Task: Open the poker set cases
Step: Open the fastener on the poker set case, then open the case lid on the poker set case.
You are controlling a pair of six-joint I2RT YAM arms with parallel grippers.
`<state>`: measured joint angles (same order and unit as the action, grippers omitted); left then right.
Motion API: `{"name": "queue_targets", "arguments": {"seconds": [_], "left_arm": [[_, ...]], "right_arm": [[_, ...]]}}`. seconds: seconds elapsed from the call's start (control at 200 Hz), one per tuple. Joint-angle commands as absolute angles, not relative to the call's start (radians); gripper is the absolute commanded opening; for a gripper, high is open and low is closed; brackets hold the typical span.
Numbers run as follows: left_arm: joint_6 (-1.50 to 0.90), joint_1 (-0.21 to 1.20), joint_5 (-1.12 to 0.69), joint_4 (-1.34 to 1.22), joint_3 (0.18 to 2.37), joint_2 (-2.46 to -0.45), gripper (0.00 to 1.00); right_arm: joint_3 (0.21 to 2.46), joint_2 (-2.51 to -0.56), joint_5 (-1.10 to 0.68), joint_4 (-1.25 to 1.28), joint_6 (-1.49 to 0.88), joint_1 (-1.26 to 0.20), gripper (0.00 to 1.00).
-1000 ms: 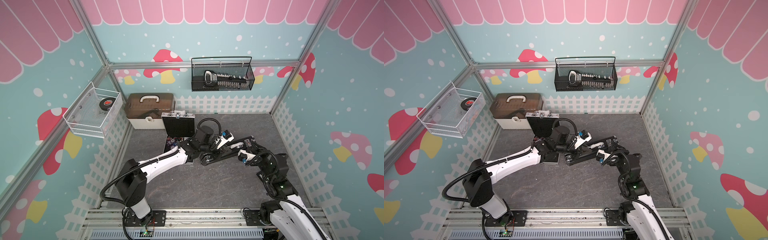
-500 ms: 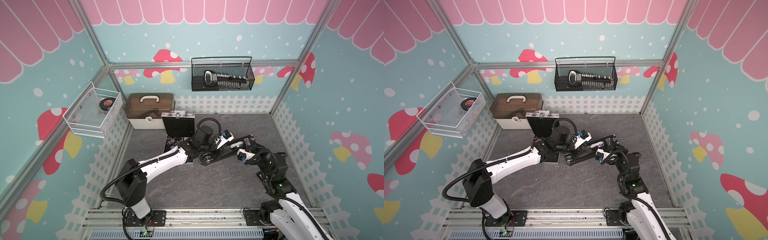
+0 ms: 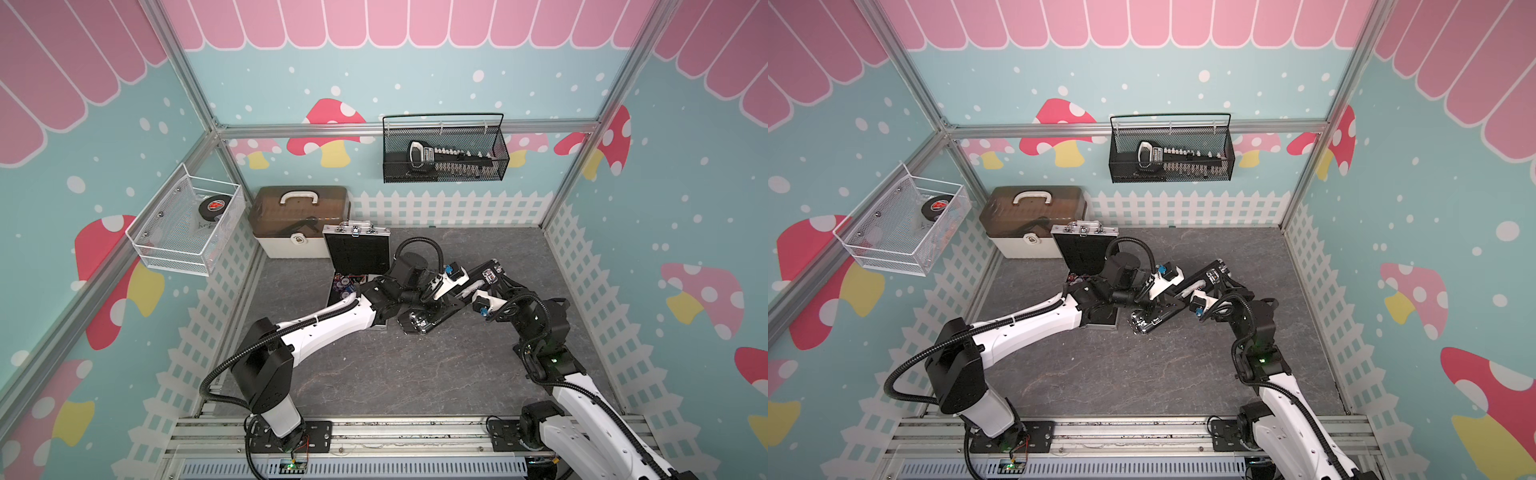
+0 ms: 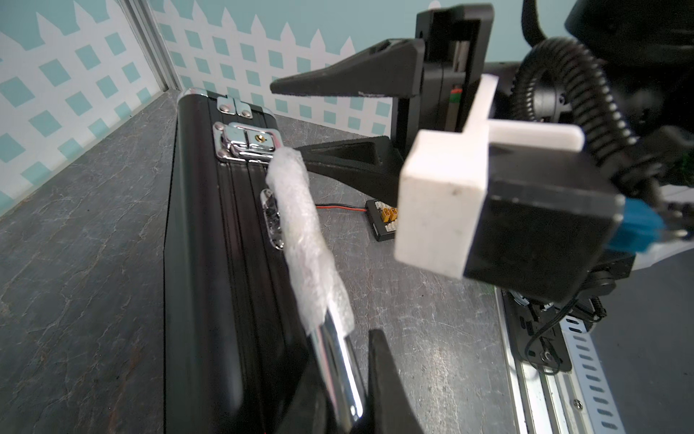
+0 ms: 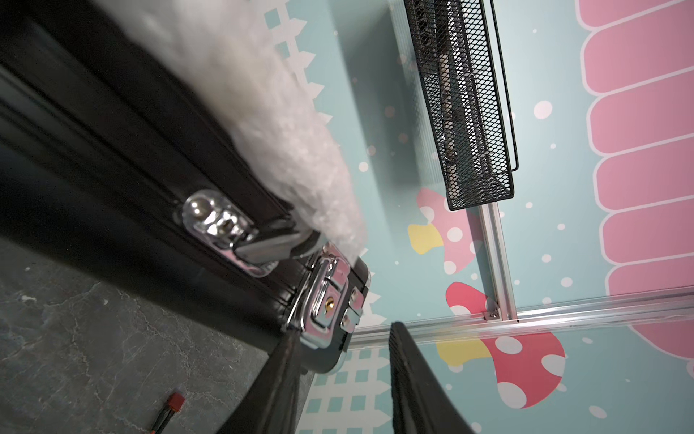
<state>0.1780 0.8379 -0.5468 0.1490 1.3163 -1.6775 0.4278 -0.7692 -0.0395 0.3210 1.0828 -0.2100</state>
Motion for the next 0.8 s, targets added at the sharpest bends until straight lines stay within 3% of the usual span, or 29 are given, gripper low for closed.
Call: {"name": "queue_targets", "arguments": {"seconds": [0.0,0.32,0.795], "left_arm": [[0.207,0.887,-0.761,0.195,1.324,-1.661,0.00],[0.311,0.881,-0.812,0.390,1.402,-1.659,0.00],[0.308,0.871,-0.799,0.410,1.426,-1.686,0.00]], "right_arm": [[0.505,-0.759,-0.060,0.487,1.065,-0.204,0.39],[0.524,-0.771,-0.094,0.499,1.036,-0.204,0.40],[0.543,-0.759,-0.090,0.484,1.044,-0.196,0.40]]}}
